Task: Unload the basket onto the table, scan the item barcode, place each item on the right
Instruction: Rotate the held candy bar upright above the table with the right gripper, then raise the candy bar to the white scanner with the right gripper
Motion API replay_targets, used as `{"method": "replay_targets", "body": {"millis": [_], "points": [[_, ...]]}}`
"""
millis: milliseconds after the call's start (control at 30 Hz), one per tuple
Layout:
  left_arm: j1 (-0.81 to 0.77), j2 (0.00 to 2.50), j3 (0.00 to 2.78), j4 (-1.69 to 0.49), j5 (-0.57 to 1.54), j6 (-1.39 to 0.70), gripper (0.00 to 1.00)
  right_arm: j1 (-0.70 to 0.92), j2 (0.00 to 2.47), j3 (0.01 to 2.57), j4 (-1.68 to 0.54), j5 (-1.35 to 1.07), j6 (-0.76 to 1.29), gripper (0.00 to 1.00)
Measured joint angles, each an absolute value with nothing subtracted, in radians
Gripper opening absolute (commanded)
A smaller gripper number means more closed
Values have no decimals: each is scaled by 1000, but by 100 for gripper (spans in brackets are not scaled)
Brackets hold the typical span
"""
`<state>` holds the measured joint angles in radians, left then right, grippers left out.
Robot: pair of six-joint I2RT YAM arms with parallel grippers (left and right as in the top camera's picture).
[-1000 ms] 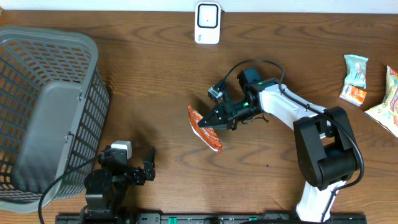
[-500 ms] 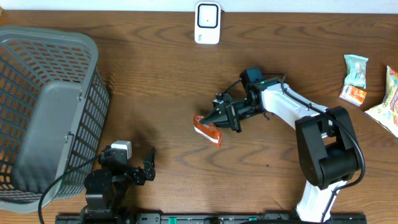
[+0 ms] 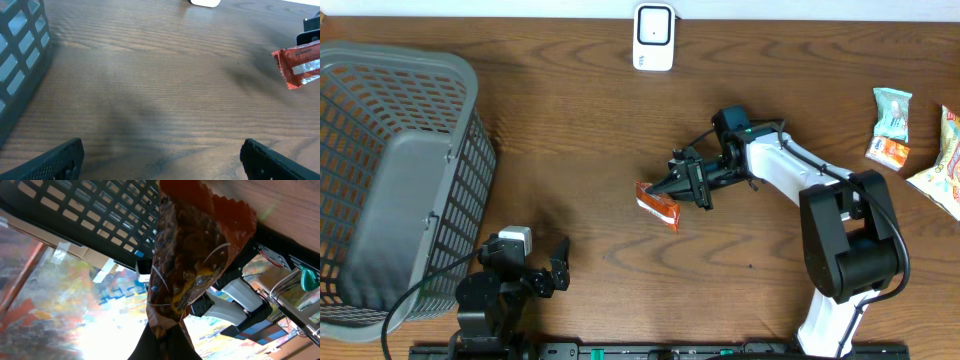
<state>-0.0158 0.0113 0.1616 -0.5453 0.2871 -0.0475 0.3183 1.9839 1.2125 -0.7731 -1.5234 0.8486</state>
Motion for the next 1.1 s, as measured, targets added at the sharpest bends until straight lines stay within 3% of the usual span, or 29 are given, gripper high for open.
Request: {"method": "replay_targets", "body": {"millis": [367, 867, 1100], "points": [[-16, 11, 162, -545, 287, -47, 100, 316, 1984, 1211, -698, -1501, 835, 1], [-16, 11, 162, -545, 287, -47, 100, 316, 1984, 1209, -326, -974, 807, 1], [-16, 11, 162, -545, 287, -47, 100, 316, 1942, 1209, -273, -742, 812, 1]]}}
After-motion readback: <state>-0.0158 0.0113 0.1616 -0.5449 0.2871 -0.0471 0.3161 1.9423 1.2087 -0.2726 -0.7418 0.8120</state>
